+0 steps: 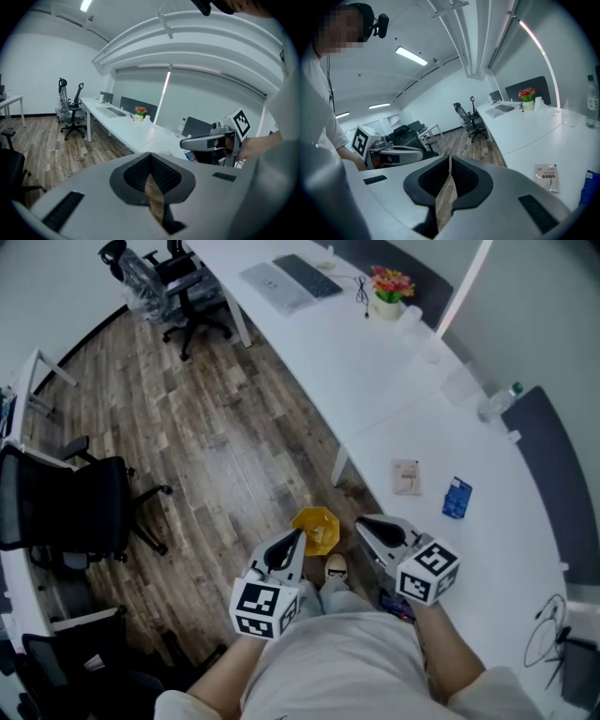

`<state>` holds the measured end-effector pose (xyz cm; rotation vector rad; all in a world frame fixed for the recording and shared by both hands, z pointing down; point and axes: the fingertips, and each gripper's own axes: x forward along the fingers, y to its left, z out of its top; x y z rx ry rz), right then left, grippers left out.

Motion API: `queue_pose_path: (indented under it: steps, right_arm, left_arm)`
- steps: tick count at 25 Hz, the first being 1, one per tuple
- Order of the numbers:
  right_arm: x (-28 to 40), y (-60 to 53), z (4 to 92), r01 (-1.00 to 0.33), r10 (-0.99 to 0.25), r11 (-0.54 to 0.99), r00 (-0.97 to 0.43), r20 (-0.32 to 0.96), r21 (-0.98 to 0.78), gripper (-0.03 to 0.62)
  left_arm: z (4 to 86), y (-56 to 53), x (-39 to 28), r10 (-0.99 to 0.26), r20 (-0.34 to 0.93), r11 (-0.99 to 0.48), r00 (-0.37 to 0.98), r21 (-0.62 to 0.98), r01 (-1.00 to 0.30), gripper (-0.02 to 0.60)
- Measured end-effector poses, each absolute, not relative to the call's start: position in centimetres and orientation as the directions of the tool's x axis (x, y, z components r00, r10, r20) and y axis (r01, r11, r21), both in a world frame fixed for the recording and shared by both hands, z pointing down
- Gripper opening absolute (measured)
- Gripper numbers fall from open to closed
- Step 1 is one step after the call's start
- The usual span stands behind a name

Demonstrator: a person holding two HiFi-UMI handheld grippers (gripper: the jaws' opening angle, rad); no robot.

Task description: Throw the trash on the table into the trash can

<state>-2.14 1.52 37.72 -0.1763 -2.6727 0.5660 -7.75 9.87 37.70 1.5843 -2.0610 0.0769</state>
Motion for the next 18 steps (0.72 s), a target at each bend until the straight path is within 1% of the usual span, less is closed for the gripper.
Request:
queue_pose_path:
  steps: [3,7,13,18]
  right_arm:
    - [-1.9,1.8,37.1,0.037,0.195,0.911,-0.915,0.352,-0.410,0.043]
    - [-1.8,2.0,37.1,0.034,0.191,0.912,-0.916,0.352,-0.408,0.043]
    - [-2.6,2.6,36.6,0.051,0.200,0.914,-0.920,0.337,-0.402,0.043]
    - [-2.7,3.3,36.6,0.058,0.209,0.912,-0.918,0.336,-0.407,0.043]
  left_arm:
    - [37.6,9.5,-7.2,-0.883,0.447,0.289,-0.146,0.271,-0.918,0.000]
    - [37.9,9.6,-6.8,-0.877,0.458,0.301,-0.143,0.293,-0.907,0.000]
    - [37.5,10.2,-7.2,-0.882,0.444,0.314,-0.159,0.301,-0.900,0.000]
    - [36.9,10.6,-7.1,-0.890,0.433,0.291,-0.141,0.302,-0.908,-0.002]
